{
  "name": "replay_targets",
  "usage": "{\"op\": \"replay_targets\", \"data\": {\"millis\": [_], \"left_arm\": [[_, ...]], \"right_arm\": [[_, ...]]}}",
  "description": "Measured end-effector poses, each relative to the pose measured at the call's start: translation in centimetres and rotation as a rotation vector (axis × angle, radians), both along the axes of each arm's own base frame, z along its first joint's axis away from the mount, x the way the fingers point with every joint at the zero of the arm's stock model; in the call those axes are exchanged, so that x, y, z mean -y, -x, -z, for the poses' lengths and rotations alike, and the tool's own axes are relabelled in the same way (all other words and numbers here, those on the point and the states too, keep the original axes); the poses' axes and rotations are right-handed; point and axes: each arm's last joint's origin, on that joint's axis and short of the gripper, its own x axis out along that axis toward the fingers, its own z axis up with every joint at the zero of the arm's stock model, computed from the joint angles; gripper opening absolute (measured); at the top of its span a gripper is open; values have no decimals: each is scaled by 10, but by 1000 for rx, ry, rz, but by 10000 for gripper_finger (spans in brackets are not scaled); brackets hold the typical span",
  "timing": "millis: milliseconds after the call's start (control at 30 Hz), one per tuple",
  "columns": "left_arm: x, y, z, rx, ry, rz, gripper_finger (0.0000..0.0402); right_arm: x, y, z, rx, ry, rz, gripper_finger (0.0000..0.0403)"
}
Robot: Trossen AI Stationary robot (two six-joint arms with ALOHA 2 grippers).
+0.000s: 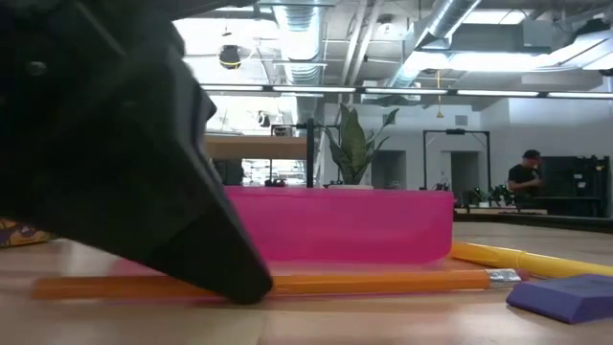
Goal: Pack school essentials
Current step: Put the right orange pencil into the red supply box
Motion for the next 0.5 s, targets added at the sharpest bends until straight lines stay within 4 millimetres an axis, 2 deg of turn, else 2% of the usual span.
{"op": "replay_targets", "data": {"millis": [267,500], "left_arm": [[3,-5,-18,-12,-40,-22,0],[12,-13,-36,2,16,8,0]], "right_arm": [[0,0,0,-5,13,-9,108],[0,0,0,-5,16,-10,108]]}}
